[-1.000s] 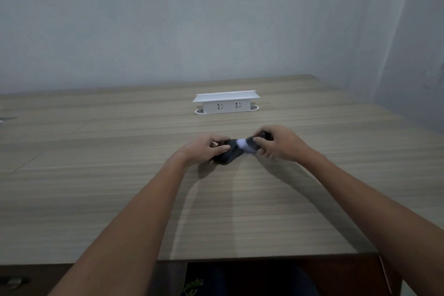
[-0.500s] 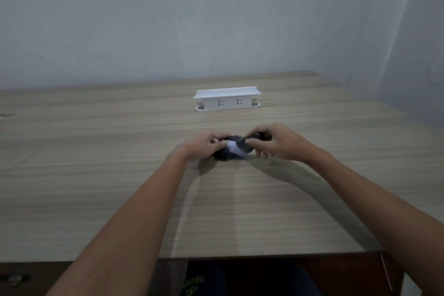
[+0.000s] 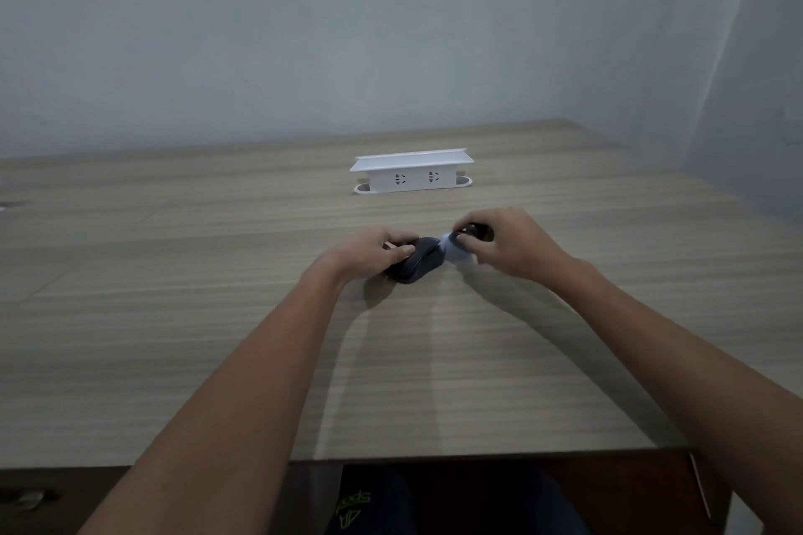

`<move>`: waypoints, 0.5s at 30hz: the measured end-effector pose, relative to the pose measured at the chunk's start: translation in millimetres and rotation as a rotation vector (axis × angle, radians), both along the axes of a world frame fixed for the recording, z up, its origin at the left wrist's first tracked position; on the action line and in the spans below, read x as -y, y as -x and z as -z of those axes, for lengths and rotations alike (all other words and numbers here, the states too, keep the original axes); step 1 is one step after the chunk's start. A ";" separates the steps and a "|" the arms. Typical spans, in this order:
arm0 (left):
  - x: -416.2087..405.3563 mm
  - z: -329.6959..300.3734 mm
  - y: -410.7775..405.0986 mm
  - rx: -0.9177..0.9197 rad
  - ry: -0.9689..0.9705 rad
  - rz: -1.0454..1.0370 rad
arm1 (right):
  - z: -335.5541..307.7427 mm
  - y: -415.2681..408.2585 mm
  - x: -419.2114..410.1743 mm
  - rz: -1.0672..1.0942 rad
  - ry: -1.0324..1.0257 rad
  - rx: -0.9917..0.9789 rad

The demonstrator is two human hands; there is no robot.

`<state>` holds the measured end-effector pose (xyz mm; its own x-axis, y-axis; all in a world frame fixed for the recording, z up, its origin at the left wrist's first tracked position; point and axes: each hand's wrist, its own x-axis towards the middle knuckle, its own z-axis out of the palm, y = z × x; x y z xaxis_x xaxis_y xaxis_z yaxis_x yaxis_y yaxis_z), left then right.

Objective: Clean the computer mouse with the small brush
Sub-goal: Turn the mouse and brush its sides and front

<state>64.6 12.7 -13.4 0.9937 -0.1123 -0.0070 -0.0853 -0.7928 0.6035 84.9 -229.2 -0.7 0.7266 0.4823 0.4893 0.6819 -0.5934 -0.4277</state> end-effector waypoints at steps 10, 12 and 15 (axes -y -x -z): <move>1.7 -0.8 1.0 -0.009 0.024 -0.009 | -3.2 2.4 -4.3 -0.026 0.014 -0.041; -0.1 -0.7 1.1 -0.001 0.015 -0.001 | -9.1 12.9 -8.0 -0.196 0.010 -0.187; 0.0 -1.2 1.0 0.000 0.024 0.013 | -8.7 12.2 -13.3 -0.207 0.068 -0.178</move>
<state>63.6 12.6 -12.2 0.9921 -0.1255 -0.0041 -0.0957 -0.7770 0.6222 72.7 -215.9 8.0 0.6807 0.6569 0.3243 0.7095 -0.4808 -0.5152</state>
